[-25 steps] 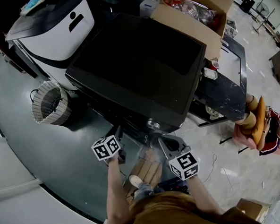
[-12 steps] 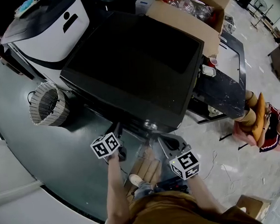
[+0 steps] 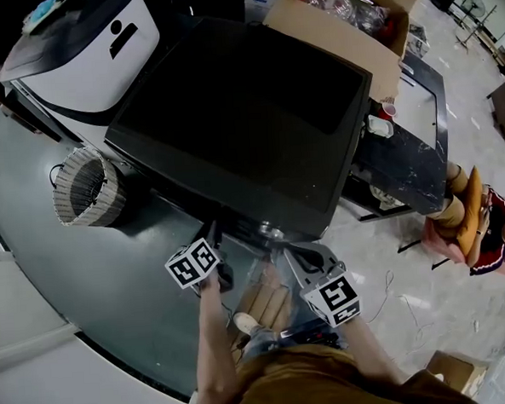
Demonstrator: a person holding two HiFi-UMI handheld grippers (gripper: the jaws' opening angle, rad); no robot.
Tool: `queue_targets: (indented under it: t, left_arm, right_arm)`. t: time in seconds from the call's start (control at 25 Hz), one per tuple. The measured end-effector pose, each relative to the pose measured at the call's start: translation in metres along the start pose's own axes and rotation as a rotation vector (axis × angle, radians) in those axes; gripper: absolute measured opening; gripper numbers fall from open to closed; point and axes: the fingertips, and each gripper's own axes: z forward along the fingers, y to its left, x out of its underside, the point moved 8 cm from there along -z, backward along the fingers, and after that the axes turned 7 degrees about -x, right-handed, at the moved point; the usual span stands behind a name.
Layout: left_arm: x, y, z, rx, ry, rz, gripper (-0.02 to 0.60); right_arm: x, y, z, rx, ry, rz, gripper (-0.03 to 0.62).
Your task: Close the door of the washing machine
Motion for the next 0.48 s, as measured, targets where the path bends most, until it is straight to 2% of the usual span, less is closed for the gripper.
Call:
queue_targets:
  t: [0.32,0.48]
  left_arm:
    - [-0.001,0.0,0.0,-0.016,0.015,-0.009,0.15]
    - [0.0,0.001,-0.001,0.002,0.01,-0.005,0.152]
  right_arm:
    - [0.0,0.005,-0.006,0.009,-0.016,0.008,0.012]
    - [-0.003,0.009,-0.015,0.034,-0.037,0.008,0.012]
